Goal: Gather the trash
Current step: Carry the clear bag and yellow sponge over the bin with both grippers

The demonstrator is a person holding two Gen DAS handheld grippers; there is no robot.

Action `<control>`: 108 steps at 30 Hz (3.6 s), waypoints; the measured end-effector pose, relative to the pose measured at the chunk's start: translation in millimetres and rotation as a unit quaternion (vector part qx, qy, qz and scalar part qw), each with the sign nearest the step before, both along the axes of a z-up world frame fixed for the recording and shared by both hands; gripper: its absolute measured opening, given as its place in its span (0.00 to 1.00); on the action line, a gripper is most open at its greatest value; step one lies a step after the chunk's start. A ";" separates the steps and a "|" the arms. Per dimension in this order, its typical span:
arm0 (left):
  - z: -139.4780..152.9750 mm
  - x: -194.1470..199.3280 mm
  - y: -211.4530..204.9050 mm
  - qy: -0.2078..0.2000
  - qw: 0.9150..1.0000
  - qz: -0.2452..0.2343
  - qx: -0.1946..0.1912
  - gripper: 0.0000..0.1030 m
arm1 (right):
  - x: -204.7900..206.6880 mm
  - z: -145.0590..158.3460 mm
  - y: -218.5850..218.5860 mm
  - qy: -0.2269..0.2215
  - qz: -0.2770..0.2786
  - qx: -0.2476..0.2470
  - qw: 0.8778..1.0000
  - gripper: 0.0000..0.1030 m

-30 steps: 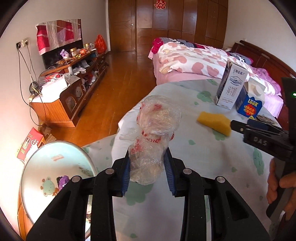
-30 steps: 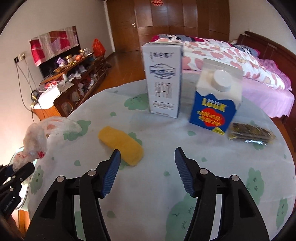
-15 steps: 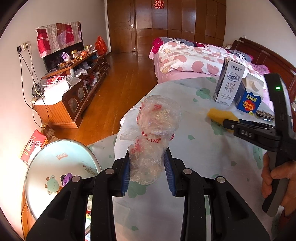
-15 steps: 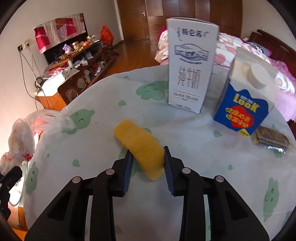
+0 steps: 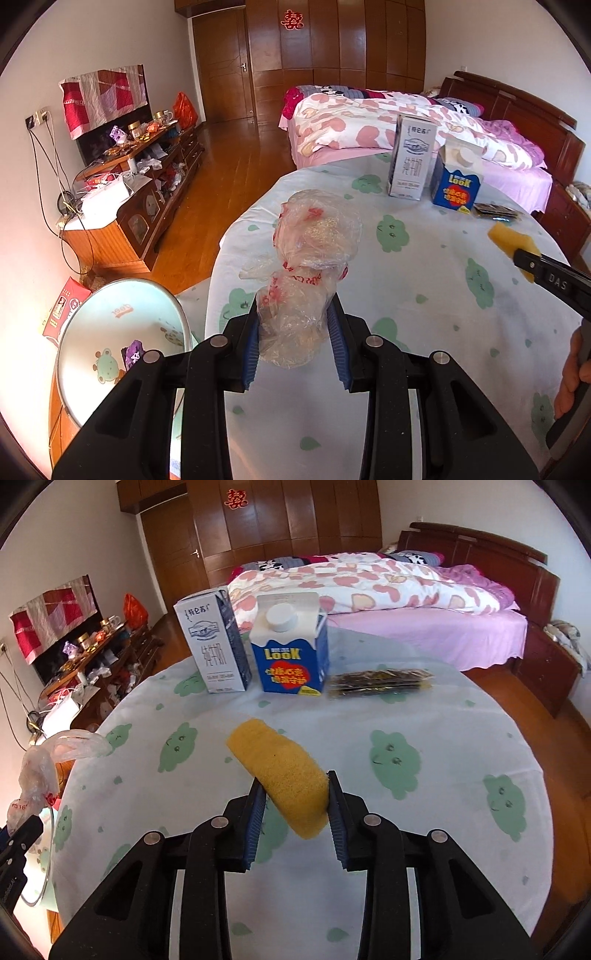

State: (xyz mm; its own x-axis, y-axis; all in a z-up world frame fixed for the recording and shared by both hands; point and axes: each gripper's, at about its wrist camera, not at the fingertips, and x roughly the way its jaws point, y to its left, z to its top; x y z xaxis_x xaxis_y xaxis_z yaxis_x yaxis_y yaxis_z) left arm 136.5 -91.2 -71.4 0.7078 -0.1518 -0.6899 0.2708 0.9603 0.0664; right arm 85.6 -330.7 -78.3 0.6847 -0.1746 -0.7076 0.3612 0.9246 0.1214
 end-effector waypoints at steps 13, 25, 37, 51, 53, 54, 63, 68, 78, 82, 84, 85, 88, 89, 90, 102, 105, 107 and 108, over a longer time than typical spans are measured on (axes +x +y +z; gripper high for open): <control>4.3 -46.8 5.8 -0.012 1.000 -0.014 0.017 0.32 | -63.0 12.9 -29.3 -0.016 -0.031 -0.017 0.999 0.32; 8.7 -73.1 22.1 -0.021 1.000 -0.008 0.019 0.32 | -97.1 15.9 -5.8 -0.015 -0.016 -0.018 1.000 0.32; 6.6 -84.4 44.1 -0.019 1.000 0.006 0.019 0.32 | -100.9 20.0 41.1 -0.023 0.030 -0.030 0.999 0.33; 4.8 -88.0 66.3 -0.018 1.000 0.023 0.010 0.33 | -99.5 23.4 85.0 -0.028 0.071 -0.033 0.997 0.33; 4.3 -87.6 69.1 -0.018 0.999 0.026 0.008 0.33 | -99.2 24.2 90.6 -0.030 0.076 -0.034 0.996 0.33; 4.3 -87.5 71.1 -0.018 0.999 0.028 0.008 0.33 | -98.4 25.0 94.6 -0.031 0.080 -0.034 0.996 0.33; 6.6 -82.9 85.9 -0.022 0.999 0.046 0.004 0.33 | -91.7 31.5 120.5 -0.040 0.106 -0.035 0.993 0.33; 12.0 -80.0 95.6 -0.029 0.998 0.059 -0.001 0.33 | -87.1 35.3 132.1 -0.043 0.119 -0.034 0.991 0.33; 22.9 -70.7 115.8 -0.040 0.996 0.084 -0.009 0.33 | -74.9 45.0 158.8 -0.054 0.146 -0.037 0.987 0.33; 27.3 -67.1 125.2 -0.045 0.994 0.094 -0.011 0.33 | -68.3 50.1 170.5 -0.059 0.154 -0.037 0.986 0.33; 29.2 -64.9 130.3 -0.046 0.994 0.100 -0.012 0.33 | -64.3 52.4 176.7 -0.061 0.158 -0.039 0.985 0.33; 30.0 -63.8 133.3 -0.047 0.993 0.104 -0.013 0.33 | -63.6 52.8 177.9 -0.062 0.159 -0.039 0.985 0.33; 32.0 -60.6 141.6 -0.048 0.992 0.113 -0.016 0.33 | -59.1 55.8 185.1 -0.065 0.166 -0.038 0.983 0.33; 32.6 -59.3 144.4 -0.048 0.992 0.116 -0.016 0.33 | -57.8 56.4 186.9 -0.066 0.167 -0.038 0.983 0.33; 33.0 -57.9 147.5 -0.048 0.992 0.119 -0.017 0.33 | -54.4 57.4 191.9 -0.068 0.171 -0.036 0.982 0.33; 31.2 -39.6 183.5 -0.041 0.985 0.162 -0.028 0.33 | -29.6 62.7 234.7 -0.076 0.205 -0.038 0.975 0.33; 31.3 -34.1 191.6 -0.041 0.984 0.170 -0.030 0.33 | -24.6 63.8 244.0 -0.077 0.210 -0.040 0.974 0.33; 31.0 -31.0 198.0 -0.039 0.983 0.176 -0.032 0.33 | -19.4 64.1 252.0 -0.078 0.213 -0.042 0.973 0.33; 30.8 -29.1 201.9 -0.039 0.982 0.180 -0.033 0.33 | -15.7 64.2 257.8 -0.078 0.216 -0.043 0.972 0.33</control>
